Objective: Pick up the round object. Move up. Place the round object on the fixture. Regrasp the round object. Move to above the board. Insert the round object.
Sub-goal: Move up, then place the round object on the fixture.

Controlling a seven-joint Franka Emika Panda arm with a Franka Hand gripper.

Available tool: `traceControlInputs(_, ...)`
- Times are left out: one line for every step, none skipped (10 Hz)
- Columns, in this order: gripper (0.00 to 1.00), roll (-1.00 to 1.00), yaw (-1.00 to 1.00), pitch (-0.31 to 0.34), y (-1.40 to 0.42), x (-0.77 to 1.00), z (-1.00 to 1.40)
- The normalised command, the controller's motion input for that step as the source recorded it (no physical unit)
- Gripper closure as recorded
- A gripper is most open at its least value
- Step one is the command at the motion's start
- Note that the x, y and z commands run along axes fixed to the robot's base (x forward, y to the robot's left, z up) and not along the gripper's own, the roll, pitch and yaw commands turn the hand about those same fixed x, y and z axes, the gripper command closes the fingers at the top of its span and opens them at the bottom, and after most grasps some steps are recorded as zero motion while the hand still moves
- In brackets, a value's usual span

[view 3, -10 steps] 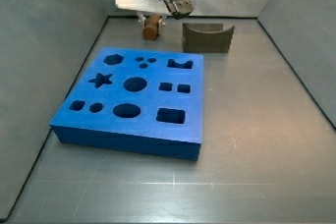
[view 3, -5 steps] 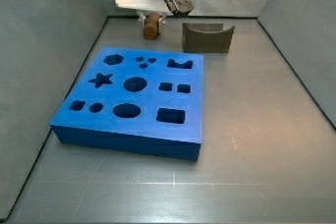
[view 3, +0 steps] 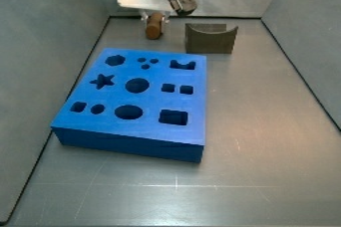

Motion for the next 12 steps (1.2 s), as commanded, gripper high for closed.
traceControlInputs(1.0,0.01,-0.04,0.021,-0.01,-0.01,0.46)
traceControlInputs(1.0,0.03,-0.04,0.063,0.0,-0.02,0.33)
traceControlInputs(1.0,0.05,-0.04,0.083,0.0,-0.02,0.2)
traceControlInputs(1.0,0.0,0.0,0.0,0.0,0.0,1.0)
traceControlInputs(1.0,0.0,0.01,0.024,0.0,0.0,1.0)
traceControlInputs(1.0,0.01,0.0,0.05,0.0,-0.01,1.0)
traceControlInputs(1.0,0.05,-0.01,0.055,0.0,-0.02,1.0)
traceControlInputs(1.0,0.07,-0.02,0.066,0.0,-0.02,1.0)
traceControlInputs(1.0,0.09,-0.03,0.072,0.0,-0.02,1.0)
traceControlInputs(1.0,0.12,-0.02,0.086,0.0,-0.03,1.0)
traceControlInputs(1.0,0.14,-0.01,0.093,0.0,-0.03,1.0)
traceControlInputs(1.0,0.16,-0.01,0.1,0.0,-0.03,1.0)
